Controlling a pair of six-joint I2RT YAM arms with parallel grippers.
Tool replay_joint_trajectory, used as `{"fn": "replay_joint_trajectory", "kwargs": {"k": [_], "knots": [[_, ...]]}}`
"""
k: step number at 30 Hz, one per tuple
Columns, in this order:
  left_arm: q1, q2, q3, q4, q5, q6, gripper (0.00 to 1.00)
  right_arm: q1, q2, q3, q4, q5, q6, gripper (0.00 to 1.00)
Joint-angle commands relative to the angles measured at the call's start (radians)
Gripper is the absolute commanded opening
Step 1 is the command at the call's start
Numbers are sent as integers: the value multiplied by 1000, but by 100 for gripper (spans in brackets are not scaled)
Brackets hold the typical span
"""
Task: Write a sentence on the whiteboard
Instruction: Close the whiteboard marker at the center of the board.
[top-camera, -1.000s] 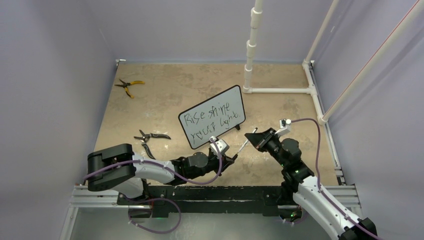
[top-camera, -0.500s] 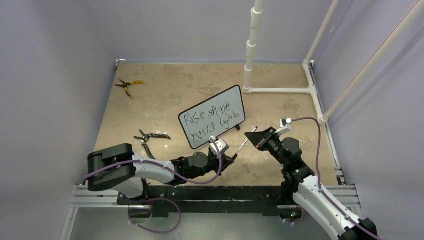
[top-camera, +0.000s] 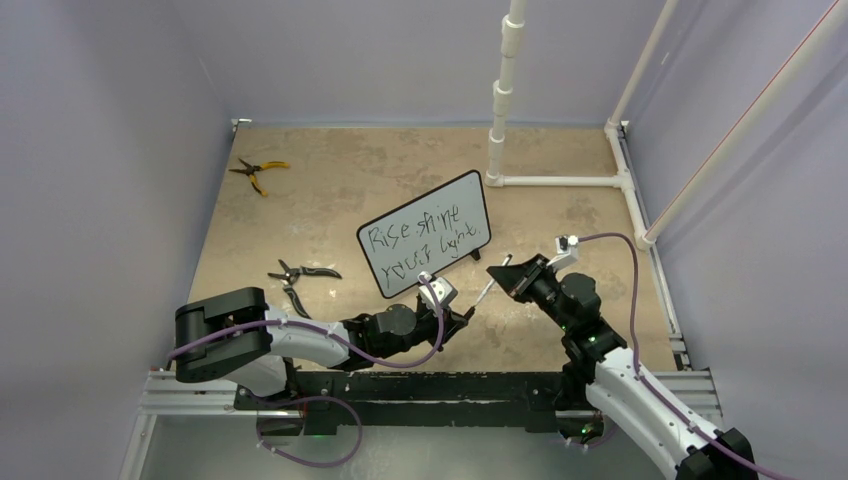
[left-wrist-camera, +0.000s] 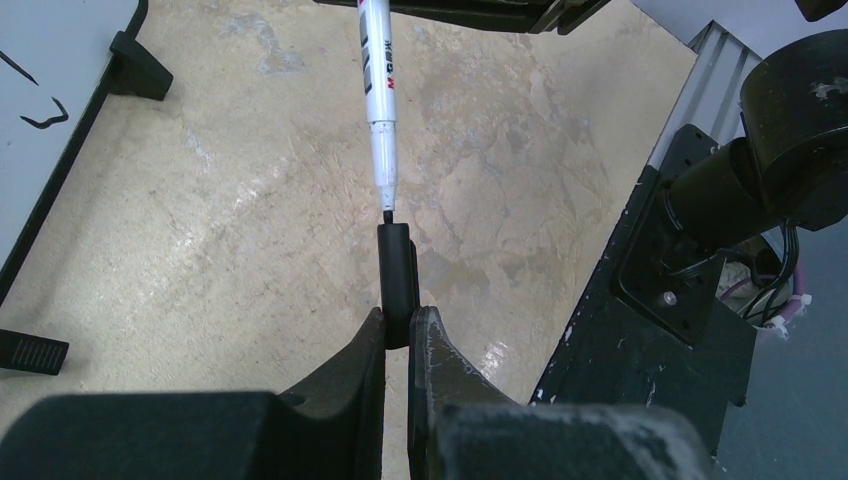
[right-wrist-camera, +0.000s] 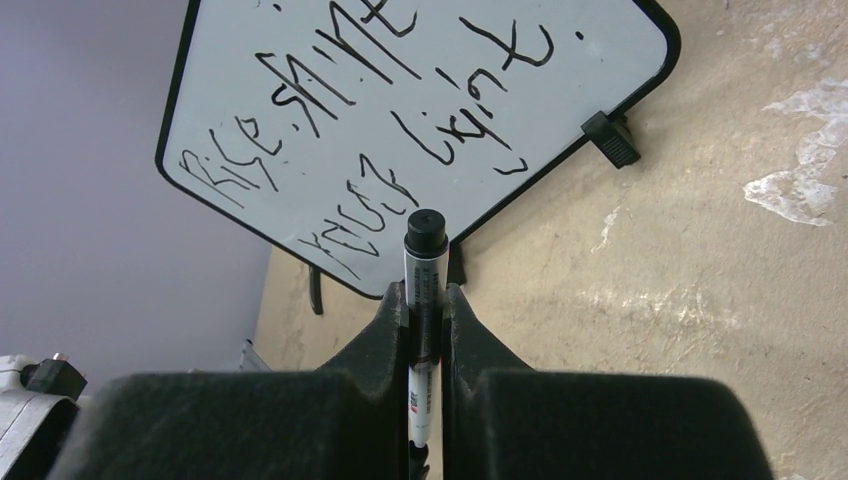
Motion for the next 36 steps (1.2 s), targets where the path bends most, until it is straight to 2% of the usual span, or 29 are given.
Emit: {"fn": "replay_joint_trajectory", "kwargs": {"k": [1, 13, 27, 36], "knots": [[-2, 7, 5, 47, -2, -19, 0, 1, -5, 29, 45, -32, -14, 0], [-2, -1, 1, 52, -19, -23, 0, 2, 62, 13, 111, -99, -27, 0], [4, 5, 53, 85, -115, 39, 0, 1, 125, 3, 177, -174, -1, 0], [64, -1, 142, 54, -71, 77, 0, 1, 118, -19, 180, -189, 9, 0]]}}
